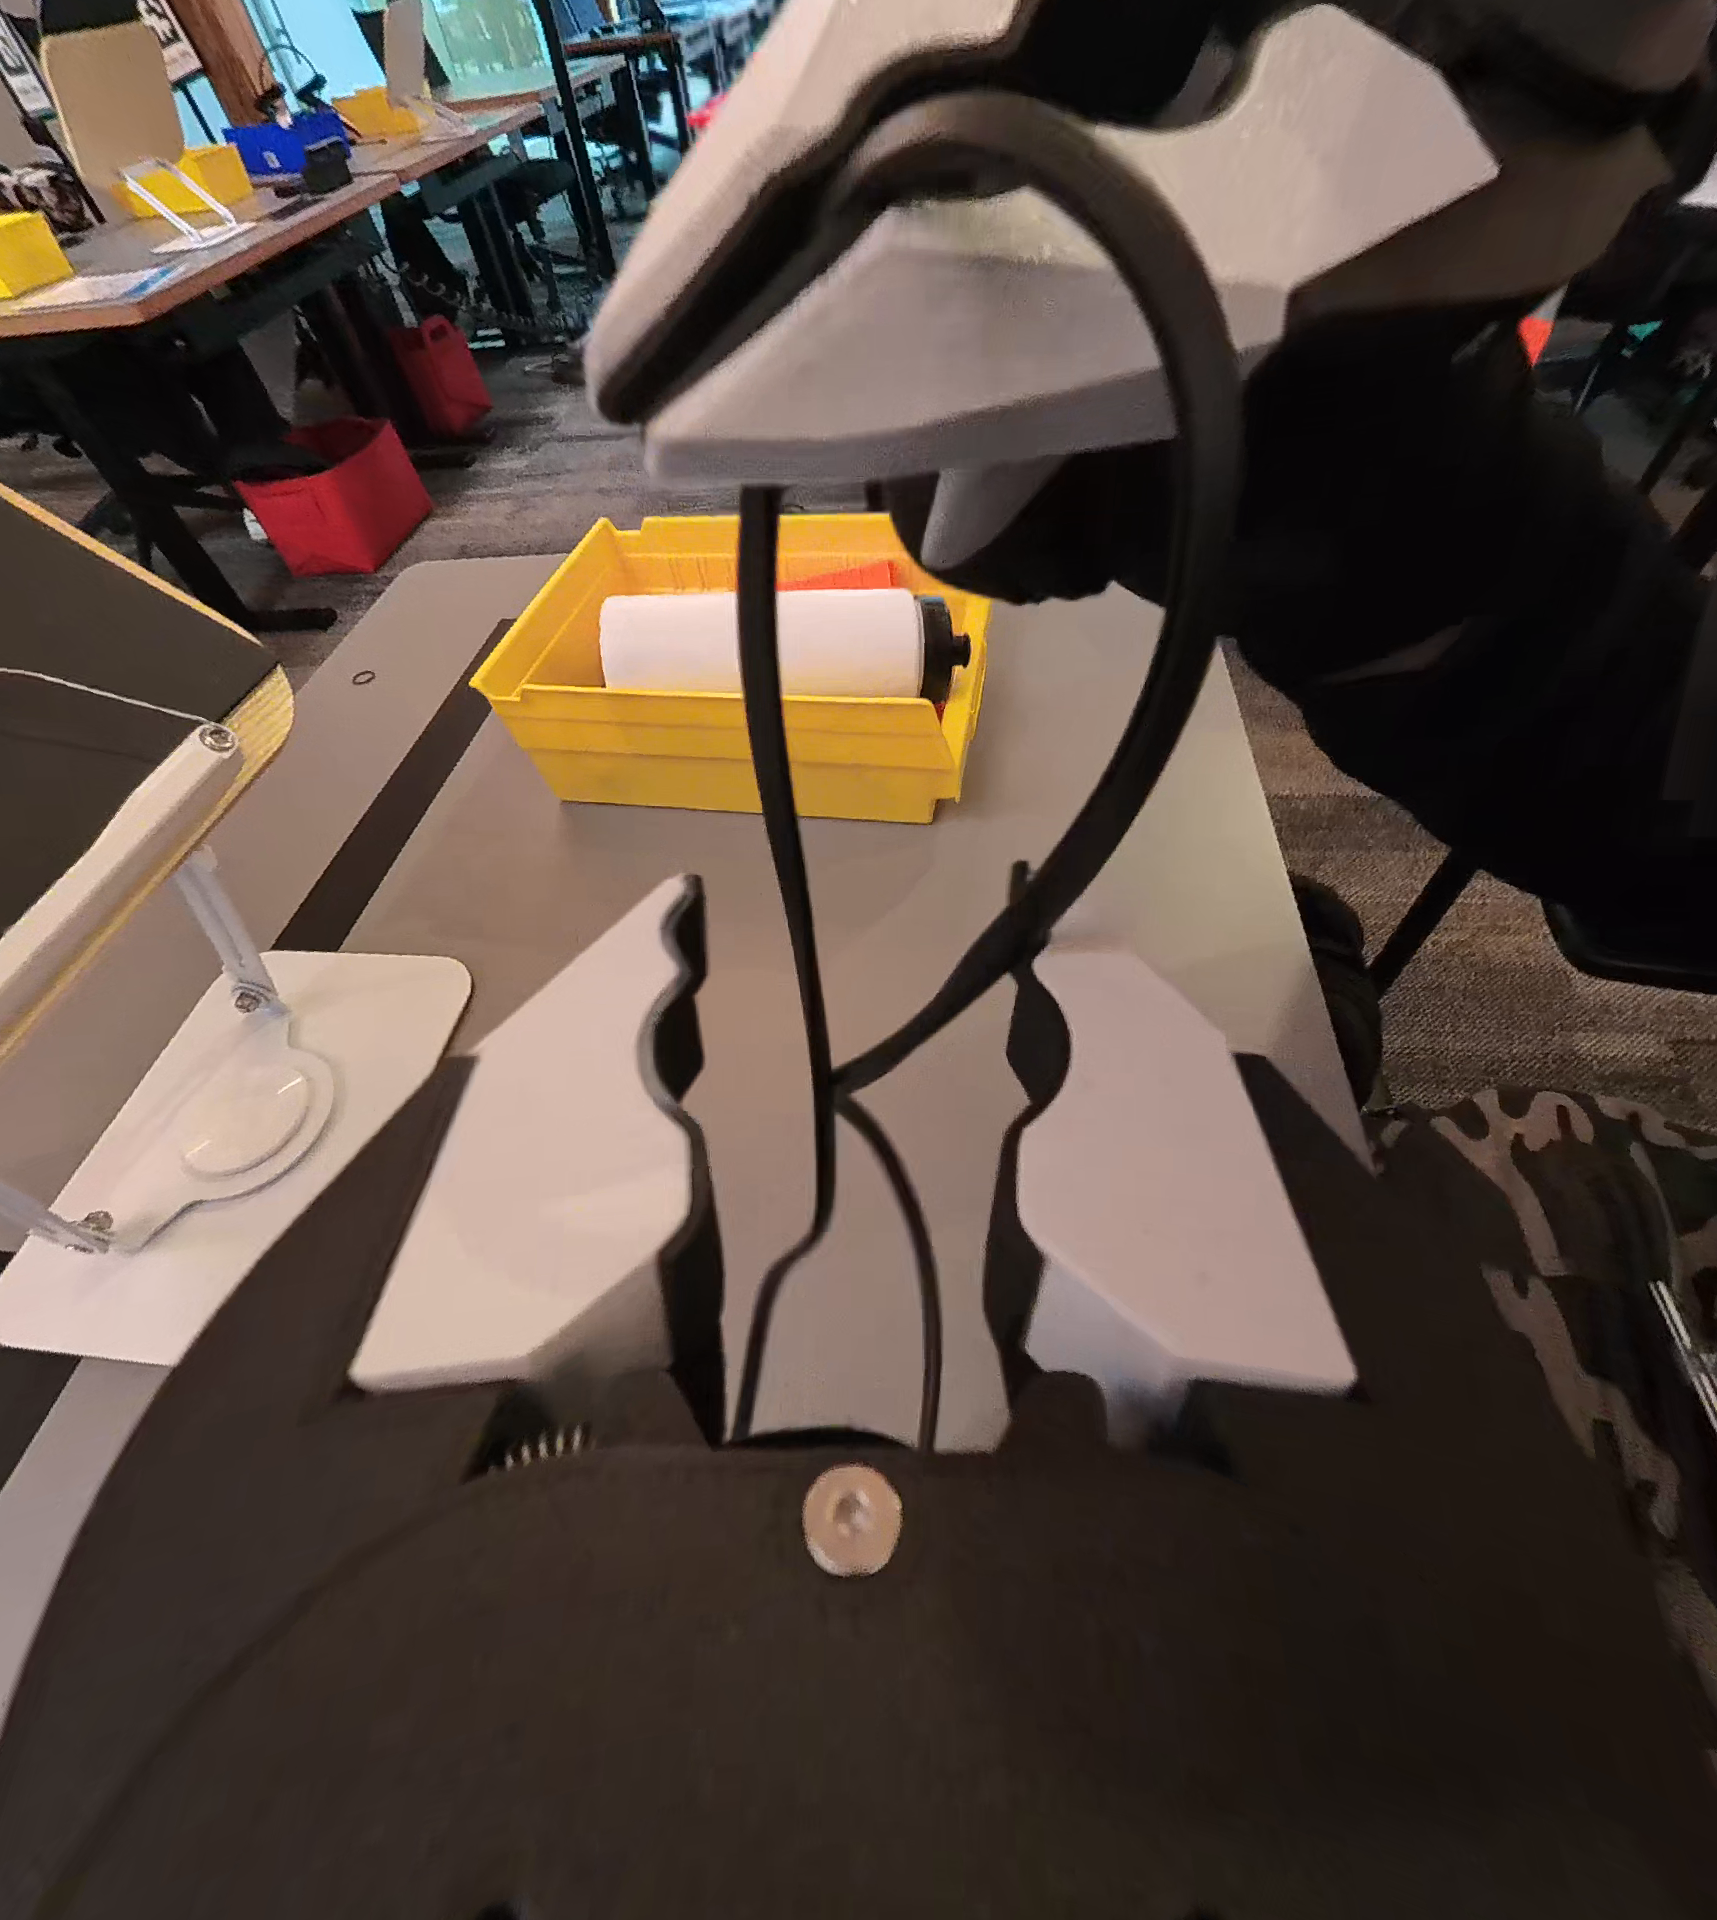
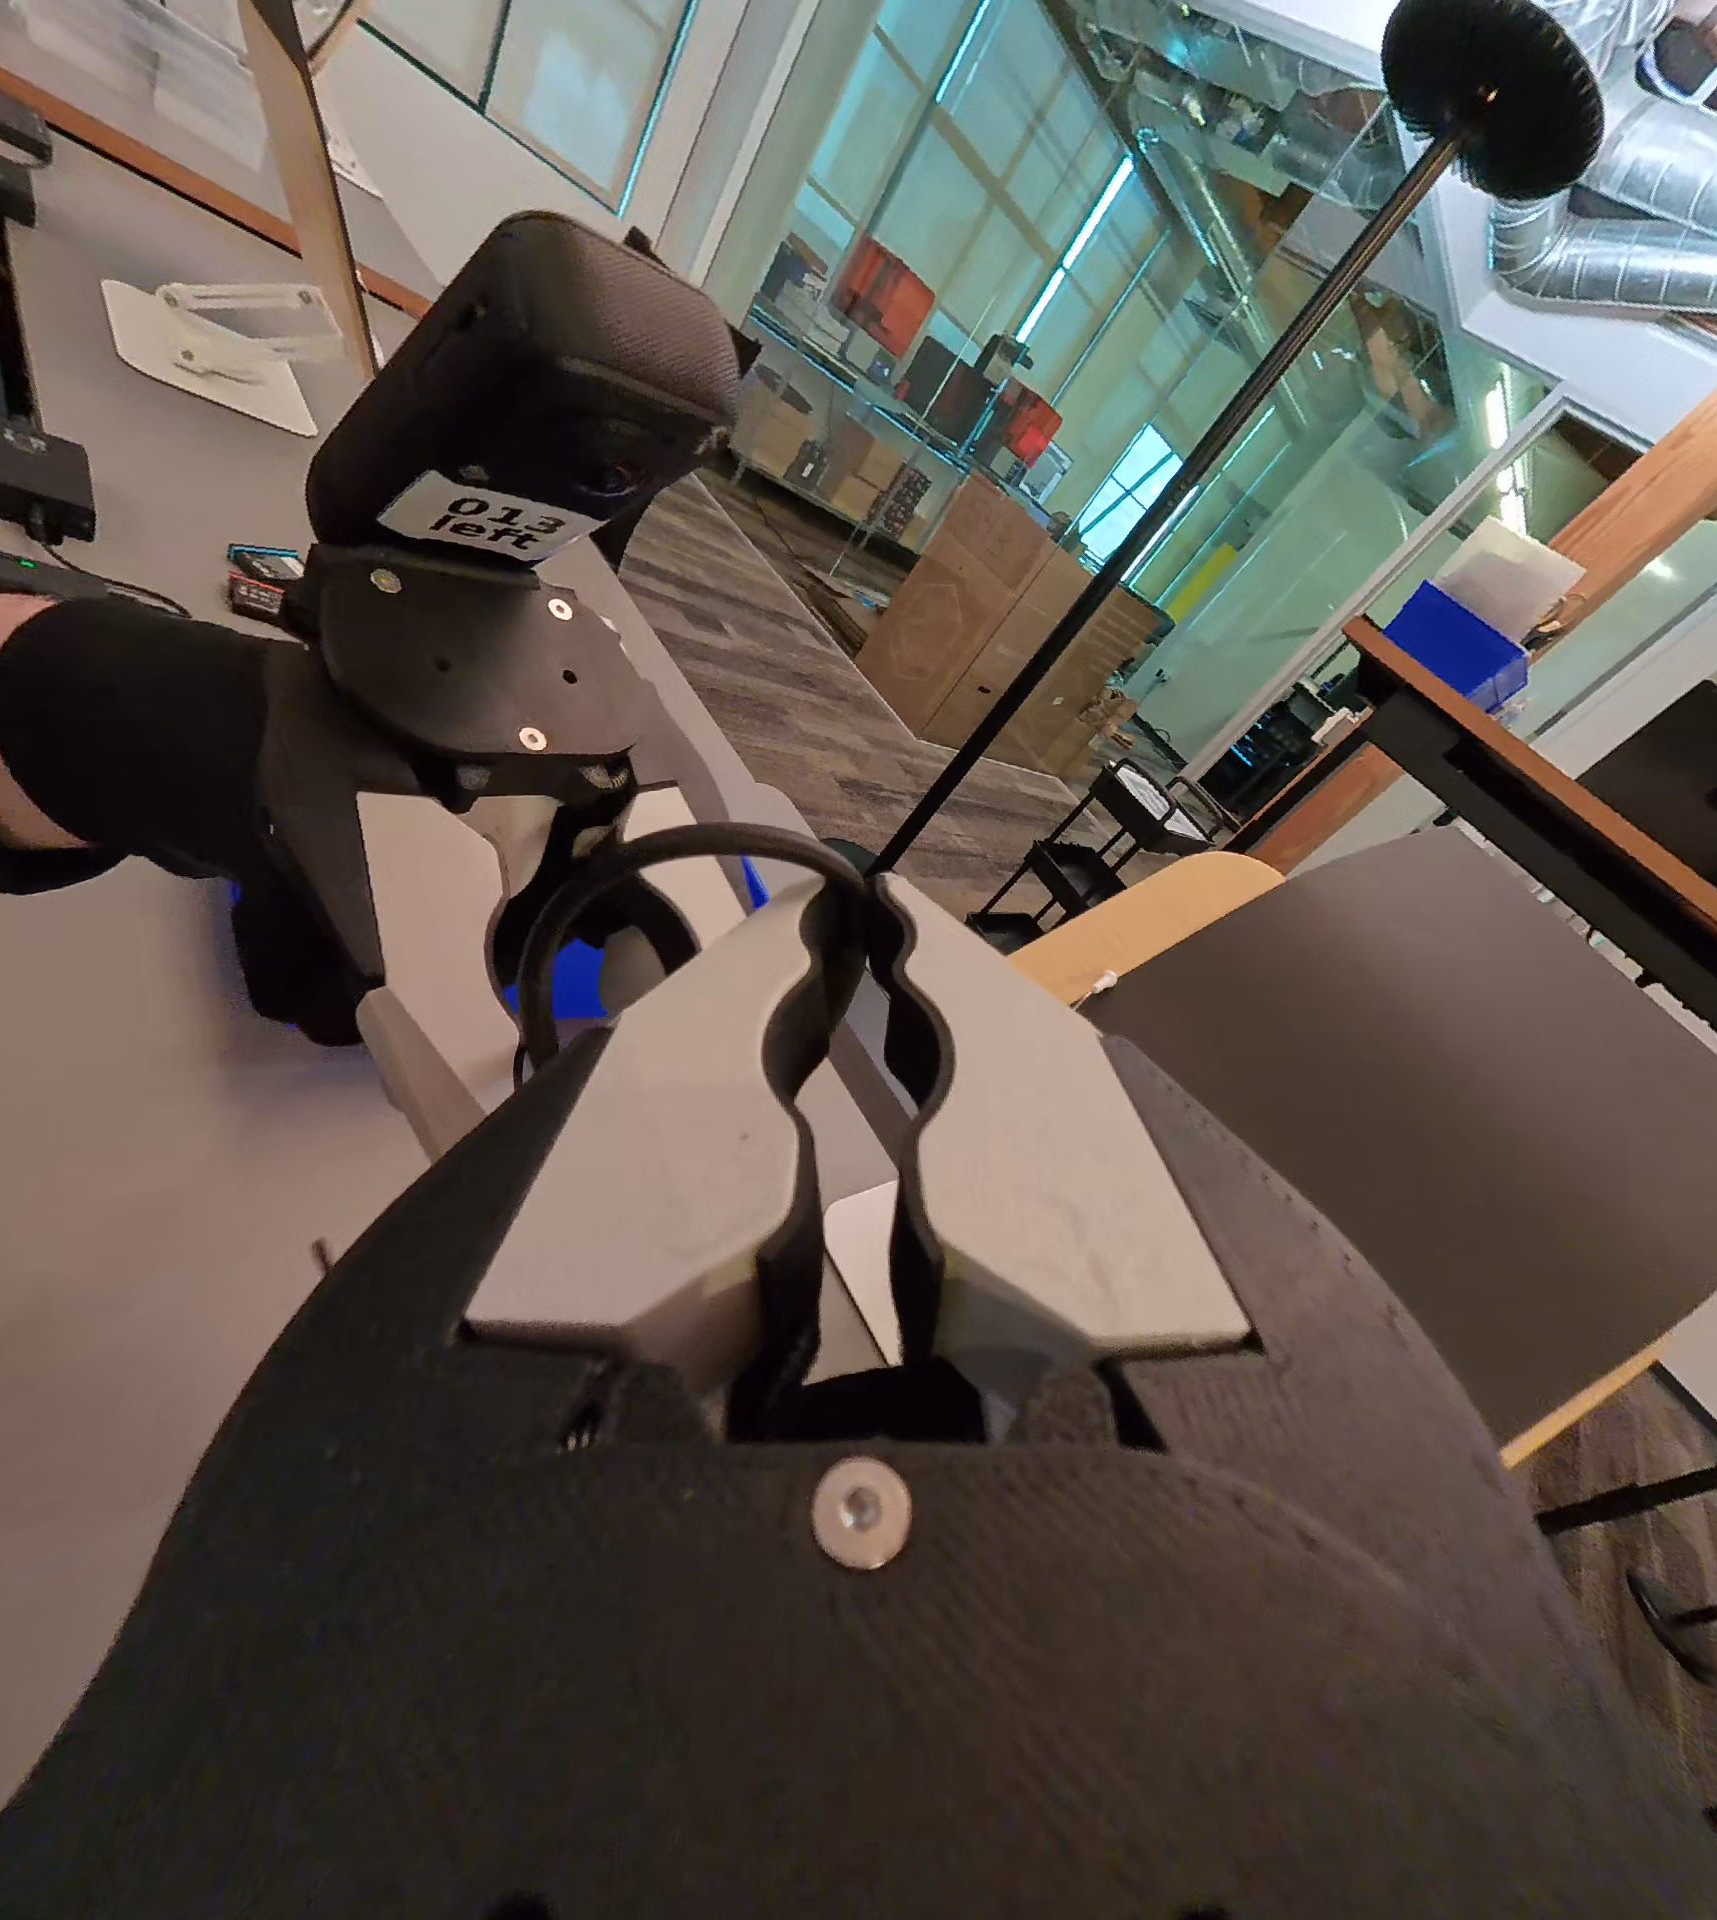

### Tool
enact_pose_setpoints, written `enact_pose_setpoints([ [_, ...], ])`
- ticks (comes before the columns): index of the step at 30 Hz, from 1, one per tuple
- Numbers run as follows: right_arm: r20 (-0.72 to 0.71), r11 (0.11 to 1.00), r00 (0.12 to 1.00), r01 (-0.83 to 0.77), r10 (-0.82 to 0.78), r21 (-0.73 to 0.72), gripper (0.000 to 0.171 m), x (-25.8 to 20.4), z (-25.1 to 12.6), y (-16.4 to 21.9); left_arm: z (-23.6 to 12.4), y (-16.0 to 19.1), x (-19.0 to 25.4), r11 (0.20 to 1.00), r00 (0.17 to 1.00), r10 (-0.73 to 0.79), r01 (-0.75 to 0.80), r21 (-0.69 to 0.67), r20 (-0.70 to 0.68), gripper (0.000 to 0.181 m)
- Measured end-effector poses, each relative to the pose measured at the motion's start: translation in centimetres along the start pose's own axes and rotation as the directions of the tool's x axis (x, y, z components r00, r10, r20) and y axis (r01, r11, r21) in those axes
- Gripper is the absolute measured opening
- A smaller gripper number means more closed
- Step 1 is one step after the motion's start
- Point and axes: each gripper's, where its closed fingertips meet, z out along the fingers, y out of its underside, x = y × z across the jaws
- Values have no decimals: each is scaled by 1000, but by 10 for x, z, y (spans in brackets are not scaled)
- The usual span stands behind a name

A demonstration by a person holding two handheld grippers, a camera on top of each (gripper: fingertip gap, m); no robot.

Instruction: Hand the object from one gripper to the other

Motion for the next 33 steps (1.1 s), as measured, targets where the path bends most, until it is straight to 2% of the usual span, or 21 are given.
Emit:
enact_pose_setpoints([
  [1,-3,1000,1000,-1,1,-2,0,1,-1,0,0,0,1,1000,1000,10,-10,1,-6,45],
  [5,-6,1000,1000,-8,8,5,0,4,-3,0,2,0,2,1000,1000,21,-21,18,-3,20],
  [9,4,1000,1000,-22,22,21,0,3,-4,-3,3,2,6,999,999,21,-20,25,-40,3],
  [14,22,999,999,-33,32,26,0,0,-2,-4,5,1,8,999,998,-1,3,35,-61,21],
  [18,37,998,998,-46,44,43,0,-3,-2,-7,8,3,14,999,996,9,-6,35,-94,11],
  [19,39,998,998,-50,49,48,0,-3,-3,-8,8,3,16,999,994,13,-9,40,-105,0],
  [21,42,997,997,-61,59,56,0,-2,-4,-9,6,1,17,999,993,9,-3,49,-121,0],
  [30,68,993,994,-93,89,71,4,5,-13,-9,-15,-3,-18,995,988,104,-103,-13,114,0],
  [33,84,995,992,-98,99,-10,26,6,-14,6,-27,-3,-32,994,977,106,-98,-52,186,0],
])
